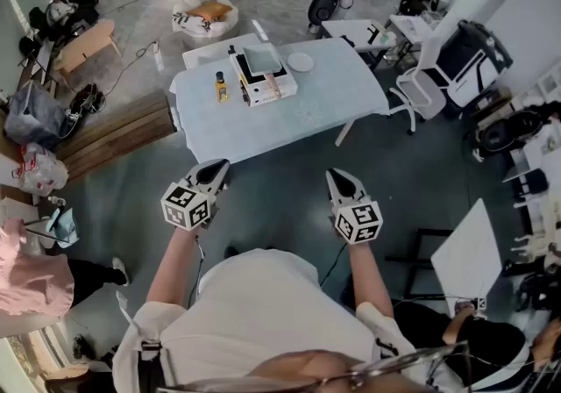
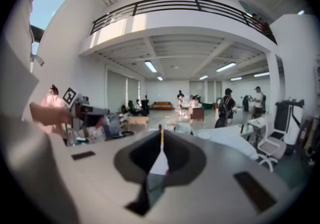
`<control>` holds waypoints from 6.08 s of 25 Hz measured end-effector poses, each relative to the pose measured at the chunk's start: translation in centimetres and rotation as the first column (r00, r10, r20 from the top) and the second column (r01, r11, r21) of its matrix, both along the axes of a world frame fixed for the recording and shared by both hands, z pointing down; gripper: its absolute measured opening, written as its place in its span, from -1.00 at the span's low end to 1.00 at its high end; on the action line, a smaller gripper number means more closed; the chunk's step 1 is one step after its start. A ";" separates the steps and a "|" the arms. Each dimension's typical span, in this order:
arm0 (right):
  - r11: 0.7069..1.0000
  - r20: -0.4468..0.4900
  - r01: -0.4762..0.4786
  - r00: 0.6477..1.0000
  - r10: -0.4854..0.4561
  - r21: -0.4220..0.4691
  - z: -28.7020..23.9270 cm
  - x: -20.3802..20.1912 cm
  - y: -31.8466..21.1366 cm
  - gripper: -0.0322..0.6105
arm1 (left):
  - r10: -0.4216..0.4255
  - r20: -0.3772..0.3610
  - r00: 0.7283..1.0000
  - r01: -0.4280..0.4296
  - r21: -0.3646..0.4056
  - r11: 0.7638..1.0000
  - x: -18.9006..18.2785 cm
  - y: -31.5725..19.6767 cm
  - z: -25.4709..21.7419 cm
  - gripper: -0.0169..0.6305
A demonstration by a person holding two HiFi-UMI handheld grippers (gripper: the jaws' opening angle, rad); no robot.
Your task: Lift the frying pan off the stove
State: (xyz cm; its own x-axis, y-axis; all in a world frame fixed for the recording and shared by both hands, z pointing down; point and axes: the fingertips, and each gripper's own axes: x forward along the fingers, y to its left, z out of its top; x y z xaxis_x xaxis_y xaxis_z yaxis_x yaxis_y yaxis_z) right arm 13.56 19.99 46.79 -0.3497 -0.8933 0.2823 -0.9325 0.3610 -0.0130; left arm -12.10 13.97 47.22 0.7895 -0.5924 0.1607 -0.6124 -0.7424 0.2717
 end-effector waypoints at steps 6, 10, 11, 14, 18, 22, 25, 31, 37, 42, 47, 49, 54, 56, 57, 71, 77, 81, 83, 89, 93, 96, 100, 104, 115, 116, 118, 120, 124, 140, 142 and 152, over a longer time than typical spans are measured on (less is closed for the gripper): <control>1.000 0.001 0.008 1.000 -0.008 0.005 -0.1 -0.5 -0.5 -0.79 | -0.004 0.002 1.000 0.004 0.006 1.000 -0.3 -0.3 -0.1 -0.85; 1.000 0.004 0.014 1.000 -0.014 0.004 -0.1 -0.6 -0.7 -0.79 | -0.008 0.001 1.000 0.008 0.006 1.000 -0.4 -0.5 -0.2 -0.85; 1.000 0.004 0.017 1.000 -0.017 0.002 -0.2 -0.7 -0.8 -0.79 | -0.009 0.002 1.000 0.009 0.006 1.000 -0.4 -0.6 -0.4 -0.85; 0.999 0.008 0.037 0.999 -0.037 0.002 -0.5 -0.5 -0.7 -0.79 | -0.014 0.007 1.000 0.014 0.007 1.000 0.0 -0.4 -0.5 -0.85; 0.998 0.014 0.056 0.998 -0.056 0.007 -0.2 0.1 -0.2 -0.79 | -0.024 0.011 1.000 0.024 0.005 1.000 0.9 0.3 -0.2 -0.85; 0.997 0.022 0.077 0.997 -0.077 0.003 0.1 0.9 0.0 -0.79 | -0.036 0.009 0.999 0.036 0.008 0.999 1.9 0.7 -0.2 -0.85; 0.996 0.033 0.091 0.995 -0.091 -0.002 0.3 1.9 0.1 -0.79 | -0.046 0.012 0.999 0.046 0.013 0.999 2.8 1.2 -0.2 -0.85; 0.992 0.050 0.125 0.991 -0.124 -0.002 1.1 4.0 0.1 -0.79 | -0.081 0.020 0.997 0.081 0.014 0.997 4.6 2.4 0.4 -0.85; 0.987 0.063 0.158 0.985 -0.158 -0.004 1.8 4.8 -0.4 -0.79 | -0.113 0.023 0.993 0.113 0.002 0.994 5.5 2.9 1.3 -0.85; 0.985 0.070 0.173 0.983 -0.172 -0.008 1.8 5.5 -1.0 -0.79 | -0.125 0.027 0.992 0.126 -0.009 0.992 6.2 2.8 1.6 -0.85; 0.983 0.068 0.183 0.981 -0.182 -0.013 2.1 5.5 -2.2 -0.79 | -0.133 0.023 0.991 0.133 -0.006 0.991 6.4 1.6 1.6 -0.85; 0.983 0.067 0.184 0.981 -0.182 -0.017 2.4 5.4 -2.8 -0.79 | -0.129 0.024 0.991 0.129 -0.011 0.992 6.3 1.0 1.9 -0.85; 0.983 0.068 0.180 0.982 -0.178 -0.025 2.7 5.2 -4.7 -0.79 | -0.117 0.022 0.993 0.117 -0.015 0.993 6.5 -1.1 2.2 -0.85; 0.984 0.069 0.176 0.982 -0.174 -0.026 2.9 5.1 -5.7 -0.79 | -0.110 0.023 0.994 0.110 -0.008 0.994 6.5 -2.3 2.2 -0.85; 0.985 0.070 0.173 0.983 -0.170 -0.027 3.0 4.9 -6.3 -0.79 | -0.105 0.024 0.994 0.105 -0.006 0.994 6.4 -3.0 2.1 -0.85; 0.991 0.070 0.115 0.991 -0.111 -0.063 3.5 1.5 -17.1 -0.79 | -0.020 0.041 0.999 0.022 -0.029 0.999 3.8 -15.1 2.9 -0.85; 0.995 0.047 0.078 0.996 -0.075 -0.067 3.5 0.0 -21.1 -0.79 | 0.028 0.041 0.999 -0.028 -0.022 0.999 2.8 -20.1 3.2 -0.85; 0.996 0.033 0.056 0.998 -0.054 -0.064 3.5 -1.2 -23.2 -0.79 | 0.059 0.036 0.998 -0.059 -0.023 0.998 1.9 -22.7 3.5 -0.85; 0.997 0.028 0.047 0.999 -0.045 -0.064 3.5 -1.7 -23.9 -0.79 | 0.070 0.032 0.997 -0.069 -0.023 0.997 1.6 -23.8 3.7 -0.85; 0.998 0.016 0.024 1.000 -0.023 -0.065 3.6 -1.9 -25.8 -0.79 | 0.097 0.030 0.995 -0.096 -0.035 0.995 1.7 -26.1 4.1 -0.85; 0.997 0.021 0.016 1.000 -0.014 -0.077 3.7 -1.5 -26.9 -0.79 | 0.095 0.025 0.995 -0.094 -0.051 0.994 2.0 -27.3 4.2 -0.85; 0.996 0.023 0.020 1.000 -0.018 -0.090 4.0 -1.4 -27.7 -0.79 | 0.094 0.033 0.995 -0.091 -0.065 0.994 2.2 -28.0 4.5 -0.85; 0.994 0.000 0.044 0.999 -0.044 -0.097 4.5 -0.9 -29.4 -0.79 | 0.099 0.062 0.993 -0.095 -0.061 0.994 3.4 -28.8 4.9 -0.85; 0.991 0.006 0.088 0.996 -0.087 -0.101 5.0 -0.2 -31.9 -0.79 | 0.064 0.064 0.996 -0.059 -0.074 0.996 4.5 -30.4 5.2 -0.85; 0.956 0.063 0.255 0.967 -0.249 -0.144 7.9 3.4 -38.5 -0.79 | -0.077 0.075 0.994 0.084 -0.105 0.991 9.4 -34.2 6.7 -0.85; 0.950 0.069 0.273 0.962 -0.266 -0.153 8.3 3.7 -39.0 -0.79 | -0.091 0.075 0.993 0.099 -0.112 0.989 9.9 -34.4 7.0 -0.85; 0.934 0.086 0.313 0.949 -0.303 -0.170 9.1 4.2 -39.9 -0.79 | -0.123 0.069 0.990 0.131 -0.133 0.982 10.8 -34.7 7.6 -0.85; 0.916 0.108 0.357 0.934 -0.342 -0.185 9.8 4.4 -40.7 -0.79 | -0.154 0.065 0.986 0.162 -0.155 0.974 11.5 -34.9 8.2 -0.85; 0.873 0.149 0.433 0.901 -0.408 -0.225 11.7 4.6 -41.9 -0.79 | -0.196 0.048 0.979 0.201 -0.203 0.958 13.0 -35.5 9.6 -0.85; 0.739 0.349 0.534 0.841 -0.414 -0.411 19.0 2.9 -45.9 -0.73 | -0.158 -0.002 0.987 0.144 -0.406 0.902 16.1 -41.0 16.3 -0.84; 0.721 0.364 0.539 0.838 -0.407 -0.435 19.9 2.4 -46.3 -0.63 | -0.139 -0.001 0.990 0.125 -0.436 0.891 16.2 -41.9 17.8 -0.82; 0.641 0.418 0.539 0.839 -0.348 -0.547 25.1 0.1 -47.8 -0.45 | -0.062 -0.001 0.998 0.049 -0.586 0.809 17.5 -45.5 25.6 -0.56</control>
